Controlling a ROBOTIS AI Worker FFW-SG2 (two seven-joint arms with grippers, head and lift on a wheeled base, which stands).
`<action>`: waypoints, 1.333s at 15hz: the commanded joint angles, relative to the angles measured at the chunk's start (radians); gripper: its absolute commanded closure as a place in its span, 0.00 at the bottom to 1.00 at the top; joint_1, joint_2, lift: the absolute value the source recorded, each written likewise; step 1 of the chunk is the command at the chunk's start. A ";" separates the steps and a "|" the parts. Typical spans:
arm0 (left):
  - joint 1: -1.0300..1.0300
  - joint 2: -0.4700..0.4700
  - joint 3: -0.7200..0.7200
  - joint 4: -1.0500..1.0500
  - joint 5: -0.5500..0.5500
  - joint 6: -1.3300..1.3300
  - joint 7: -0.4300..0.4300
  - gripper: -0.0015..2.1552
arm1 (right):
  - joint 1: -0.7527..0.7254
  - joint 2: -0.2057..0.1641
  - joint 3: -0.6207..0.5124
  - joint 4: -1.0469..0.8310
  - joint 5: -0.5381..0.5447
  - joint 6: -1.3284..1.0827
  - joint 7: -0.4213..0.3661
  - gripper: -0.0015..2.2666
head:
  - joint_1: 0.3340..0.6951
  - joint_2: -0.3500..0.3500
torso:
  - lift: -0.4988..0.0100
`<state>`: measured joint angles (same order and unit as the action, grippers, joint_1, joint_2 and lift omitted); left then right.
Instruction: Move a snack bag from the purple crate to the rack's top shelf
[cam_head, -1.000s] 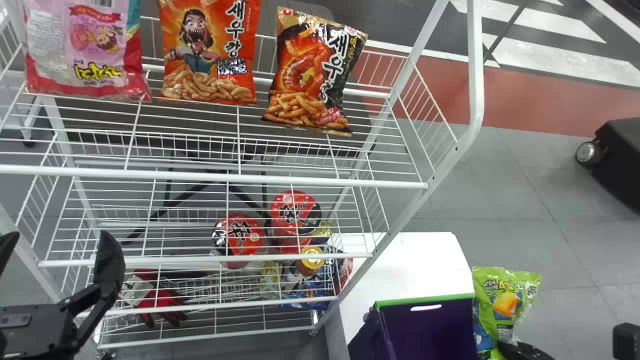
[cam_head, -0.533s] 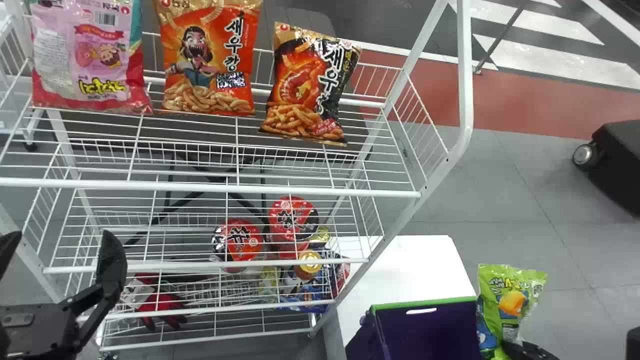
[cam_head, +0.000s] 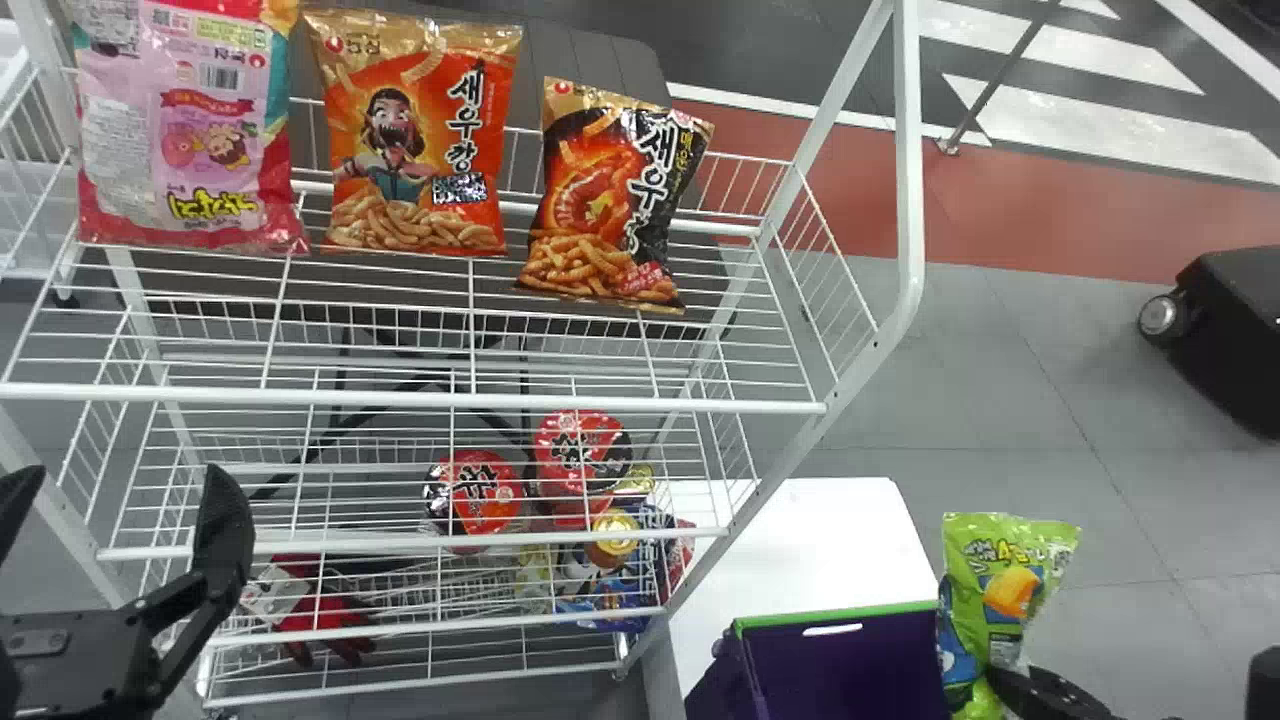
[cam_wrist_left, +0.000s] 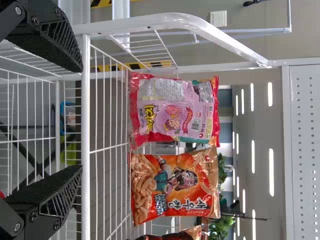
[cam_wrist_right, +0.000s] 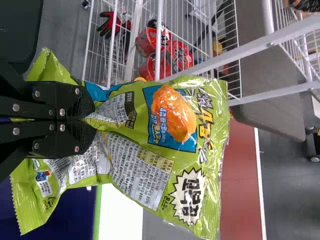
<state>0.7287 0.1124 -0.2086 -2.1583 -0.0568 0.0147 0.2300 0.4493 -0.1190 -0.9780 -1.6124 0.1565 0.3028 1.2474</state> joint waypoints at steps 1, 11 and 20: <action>0.000 0.000 0.000 -0.002 0.000 0.000 0.000 0.06 | 0.000 0.001 0.002 -0.001 0.000 0.000 0.001 0.74 | 1.00 0.00 | 0.89; -0.002 0.000 -0.002 -0.002 -0.002 0.015 -0.001 0.06 | 0.000 0.001 0.002 -0.014 -0.008 0.006 0.020 0.74 | 1.00 0.00 | 0.97; 0.002 0.000 0.000 -0.003 -0.002 0.015 0.000 0.06 | 0.000 0.007 -0.018 -0.086 -0.049 0.157 0.083 0.74 | 1.00 0.00 | 0.98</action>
<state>0.7300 0.1124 -0.2094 -2.1626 -0.0583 0.0300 0.2301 0.4494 -0.1113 -0.9846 -1.6823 0.1232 0.4217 1.3208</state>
